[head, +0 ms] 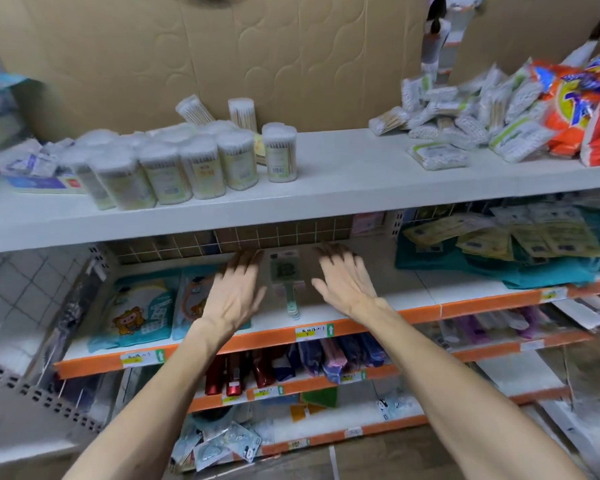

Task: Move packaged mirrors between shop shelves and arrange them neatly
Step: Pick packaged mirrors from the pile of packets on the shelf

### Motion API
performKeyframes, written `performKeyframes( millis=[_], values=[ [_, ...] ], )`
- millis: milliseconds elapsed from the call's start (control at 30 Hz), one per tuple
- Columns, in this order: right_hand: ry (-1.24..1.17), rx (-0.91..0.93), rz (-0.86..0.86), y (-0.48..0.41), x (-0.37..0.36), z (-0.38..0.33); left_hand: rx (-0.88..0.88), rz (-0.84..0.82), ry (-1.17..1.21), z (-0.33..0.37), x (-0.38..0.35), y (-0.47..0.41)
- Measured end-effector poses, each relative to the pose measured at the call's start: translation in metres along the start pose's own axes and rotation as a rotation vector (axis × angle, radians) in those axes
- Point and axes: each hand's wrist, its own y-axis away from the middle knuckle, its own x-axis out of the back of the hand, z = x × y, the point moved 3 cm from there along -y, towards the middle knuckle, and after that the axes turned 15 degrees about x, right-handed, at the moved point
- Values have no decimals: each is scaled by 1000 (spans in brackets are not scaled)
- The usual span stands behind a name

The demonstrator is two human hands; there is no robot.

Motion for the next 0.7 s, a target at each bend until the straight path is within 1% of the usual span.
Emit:
performKeyframes(
  millis=[133,233,333,400,533,700],
  values=[
    [74,29,17,40,7,-20,-134,10,-15,3,2,44],
    [121,21,39,75,10,-33,-166,54,-51,9,6,82],
    [171,41,70,119,10,-52,-199,64,-94,17,8,118],
    [210,43,69,152,13,-57,-221,40,-88,34,11,134],
    [252,-81,80,216,35,-35,-302,18,-71,89,21,146],
    [332,-272,108,300,71,26,-443,-6,10,189,32,160]
  ],
)
